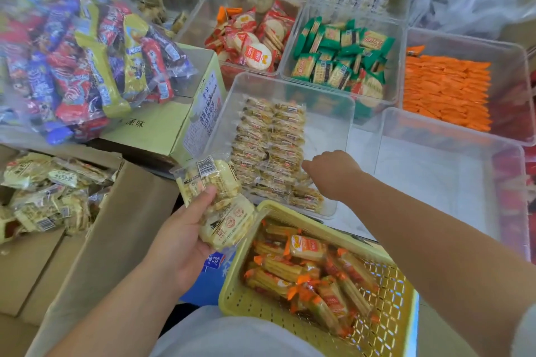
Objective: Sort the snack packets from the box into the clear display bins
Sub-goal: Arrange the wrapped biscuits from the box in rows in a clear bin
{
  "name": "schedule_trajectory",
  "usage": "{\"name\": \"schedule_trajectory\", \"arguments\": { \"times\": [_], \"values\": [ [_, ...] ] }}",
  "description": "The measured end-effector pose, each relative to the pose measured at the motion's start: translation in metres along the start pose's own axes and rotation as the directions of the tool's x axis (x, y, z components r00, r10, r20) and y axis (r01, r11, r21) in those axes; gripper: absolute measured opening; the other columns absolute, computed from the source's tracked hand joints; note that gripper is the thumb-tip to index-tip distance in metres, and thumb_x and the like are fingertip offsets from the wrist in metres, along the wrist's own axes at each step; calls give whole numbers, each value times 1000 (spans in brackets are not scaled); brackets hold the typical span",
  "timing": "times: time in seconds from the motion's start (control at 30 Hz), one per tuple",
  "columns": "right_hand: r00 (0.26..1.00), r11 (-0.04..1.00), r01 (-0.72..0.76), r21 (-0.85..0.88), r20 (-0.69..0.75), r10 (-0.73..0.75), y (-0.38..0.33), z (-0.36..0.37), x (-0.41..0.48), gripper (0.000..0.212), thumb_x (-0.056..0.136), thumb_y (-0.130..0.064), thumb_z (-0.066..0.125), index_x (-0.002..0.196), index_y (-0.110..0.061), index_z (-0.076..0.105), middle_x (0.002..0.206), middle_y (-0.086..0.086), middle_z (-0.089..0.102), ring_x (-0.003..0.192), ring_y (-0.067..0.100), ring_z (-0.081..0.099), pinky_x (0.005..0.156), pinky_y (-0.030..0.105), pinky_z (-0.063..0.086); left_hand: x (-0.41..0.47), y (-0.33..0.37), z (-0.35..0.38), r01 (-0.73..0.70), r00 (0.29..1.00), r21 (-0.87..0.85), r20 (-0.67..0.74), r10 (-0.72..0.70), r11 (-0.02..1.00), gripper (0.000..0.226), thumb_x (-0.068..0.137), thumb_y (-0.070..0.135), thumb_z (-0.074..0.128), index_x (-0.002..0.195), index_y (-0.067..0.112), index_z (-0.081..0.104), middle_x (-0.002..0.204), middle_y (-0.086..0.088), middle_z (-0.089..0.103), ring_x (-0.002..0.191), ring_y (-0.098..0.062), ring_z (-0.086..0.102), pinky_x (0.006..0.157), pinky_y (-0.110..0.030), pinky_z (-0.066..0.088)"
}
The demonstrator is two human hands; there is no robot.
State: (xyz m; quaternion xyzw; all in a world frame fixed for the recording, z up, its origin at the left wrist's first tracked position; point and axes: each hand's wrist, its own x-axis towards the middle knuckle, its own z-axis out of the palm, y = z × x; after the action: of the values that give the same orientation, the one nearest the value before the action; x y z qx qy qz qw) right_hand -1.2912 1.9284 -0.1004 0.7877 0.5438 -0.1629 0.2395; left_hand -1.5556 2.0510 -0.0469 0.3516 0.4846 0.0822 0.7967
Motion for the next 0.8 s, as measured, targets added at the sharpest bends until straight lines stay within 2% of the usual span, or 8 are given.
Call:
{"name": "schedule_trajectory", "arguments": {
  "times": [0.07, 0.17, 0.23, 0.37, 0.53, 0.67, 0.8],
  "values": [
    [999, 999, 4, 48, 54, -7, -4, 5, 5, 45, 90, 0, 53, 132, -15, 47, 80, 1, 57, 72, 22, 60, 62, 36, 54, -1, 0, -3, 5, 1000, -5, -7, -5, 1000, 57, 79, 40, 69, 132, 17, 66, 122, -9, 75, 113, -27, 73, 103, -51, 51],
    [992, 992, -16, 125, 123, 0, -6, 8, 11, 28, 98, -7, 51, 125, -12, 51, 82, 2, 55, 77, 24, 60, 71, 38, 58, -2, -1, -7, 12, 1000, -26, -17, -13, 1000, 56, 80, 39, 68, 131, 16, 67, 121, -9, 76, 112, -27, 73, 103, -52, 51],
    [985, 985, -43, 166, 172, 14, -5, 7, 15, 21, 99, -9, 52, 119, -11, 57, 89, 3, 59, 80, 22, 60, 72, 35, 57, -1, -2, -10, 16, 1000, -37, -25, -17, 999, 56, 79, 40, 69, 131, 16, 67, 121, -10, 76, 111, -27, 73, 102, -51, 52],
    [967, 980, -72, 184, 254, 23, -10, 9, 19, 18, 97, -6, 52, 110, -9, 63, 82, 1, 56, 68, 16, 52, 57, 27, 44, 0, -4, -15, 9, 1000, -61, -25, -11, 998, 54, 80, 40, 68, 130, 18, 68, 120, -8, 76, 109, -26, 74, 90, -49, 61],
    [919, 971, -88, 221, 394, -6, -20, 6, 21, 19, 98, 0, 50, 105, -2, 67, 77, 3, 51, 74, 20, 51, 67, 30, 44, 1, -2, -19, 4, 1000, -91, -5, -5, 996, 50, 82, 40, 69, 128, 19, 68, 122, -8, 75, 111, -25, 74, 87, -46, 63],
    [913, 967, -85, 242, 408, -22, -26, 0, 19, 26, 107, -8, 40, 113, -5, 65, 94, 7, 56, 84, 23, 53, 75, 29, 44, 0, 1, -19, -8, 1000, -112, 3, 9, 994, 45, 84, 35, 68, 126, 19, 70, 122, -8, 76, 110, -26, 74, 87, -49, 61],
    [923, 960, -138, 245, 383, 35, -28, -12, 12, 24, 105, -11, 44, 101, -4, 66, 80, 1, 52, 76, 19, 53, 72, 29, 48, -1, 5, -20, -38, 999, -68, 11, 39, 997, 49, 80, 34, 69, 127, 18, 69, 121, -8, 76, 110, -28, 74, 100, -54, 54]
  ]
}}
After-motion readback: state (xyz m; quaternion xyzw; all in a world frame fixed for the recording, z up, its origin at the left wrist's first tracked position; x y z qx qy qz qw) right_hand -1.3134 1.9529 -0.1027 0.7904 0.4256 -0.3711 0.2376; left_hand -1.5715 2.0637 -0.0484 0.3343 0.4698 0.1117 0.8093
